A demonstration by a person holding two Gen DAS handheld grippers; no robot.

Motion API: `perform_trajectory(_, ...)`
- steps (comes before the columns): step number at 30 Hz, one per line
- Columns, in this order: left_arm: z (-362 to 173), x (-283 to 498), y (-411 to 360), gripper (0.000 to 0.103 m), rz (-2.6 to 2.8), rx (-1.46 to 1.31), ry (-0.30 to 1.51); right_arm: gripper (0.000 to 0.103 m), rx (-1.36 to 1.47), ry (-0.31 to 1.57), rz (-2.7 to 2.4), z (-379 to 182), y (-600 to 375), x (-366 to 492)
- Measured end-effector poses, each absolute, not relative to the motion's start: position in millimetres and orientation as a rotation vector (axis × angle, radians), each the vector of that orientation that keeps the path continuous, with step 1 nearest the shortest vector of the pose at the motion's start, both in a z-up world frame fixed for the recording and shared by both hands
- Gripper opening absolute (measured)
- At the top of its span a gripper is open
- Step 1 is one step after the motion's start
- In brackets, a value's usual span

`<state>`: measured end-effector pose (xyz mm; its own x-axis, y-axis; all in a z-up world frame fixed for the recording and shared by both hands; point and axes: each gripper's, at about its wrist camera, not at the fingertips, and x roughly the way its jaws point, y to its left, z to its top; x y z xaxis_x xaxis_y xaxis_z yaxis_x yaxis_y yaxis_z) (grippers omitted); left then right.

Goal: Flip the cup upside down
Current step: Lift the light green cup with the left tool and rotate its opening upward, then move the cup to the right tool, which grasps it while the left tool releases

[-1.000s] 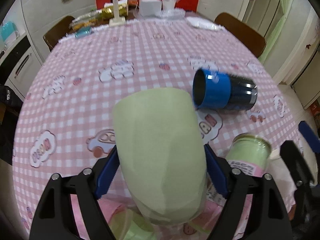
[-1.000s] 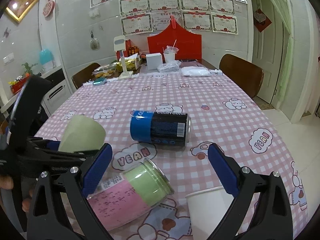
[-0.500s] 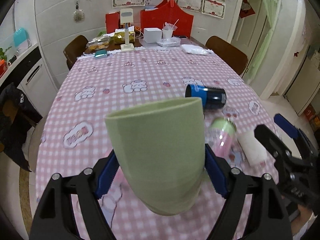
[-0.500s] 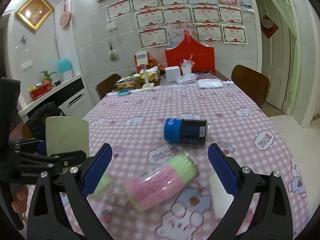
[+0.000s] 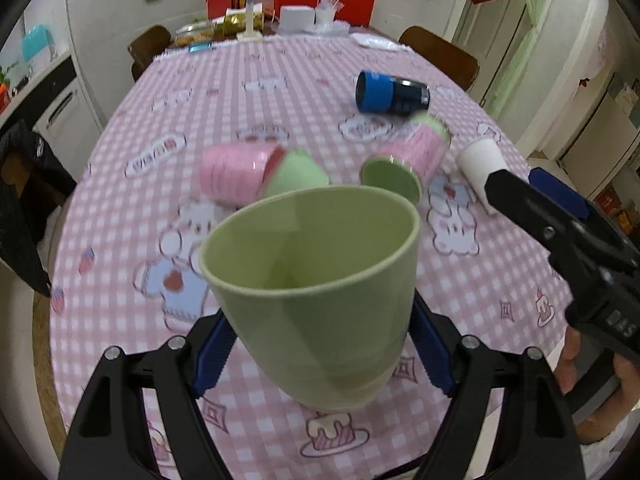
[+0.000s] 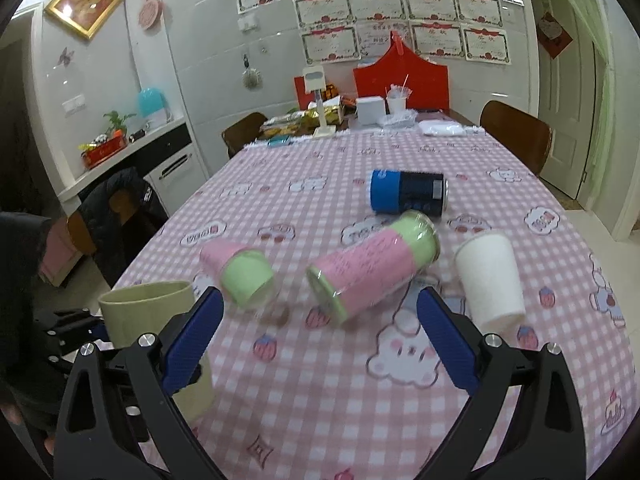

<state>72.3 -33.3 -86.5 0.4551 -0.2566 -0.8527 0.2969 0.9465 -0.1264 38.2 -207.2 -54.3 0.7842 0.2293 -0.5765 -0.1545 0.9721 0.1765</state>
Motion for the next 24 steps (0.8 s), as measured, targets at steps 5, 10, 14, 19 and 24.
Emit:
perform_trajectory(5,-98,72,-34,0.079,-0.348,0.027,1.057,0.094,0.120,0.673,0.228,-62,-200,33)
perform_trajectory(10,-101,82,-39,0.079,-0.327,0.031,1.030,0.094,0.128,0.687,0.228,-66,-200,35)
perform_trajectory(14,-104,91,-36,0.079,-0.333,-0.001,1.031,0.094,0.133,0.688,0.222,-66,-201,38)
perform_trajectory(19,-109,102,-32,0.079,-0.338,-0.030,1.031,0.094,0.137,0.691,0.215,-66,-201,44)
perform_trajectory(24,-107,105,-25,0.079,-0.337,-0.045,1.009,0.094,0.129,0.699,0.214,-68,-196,48)
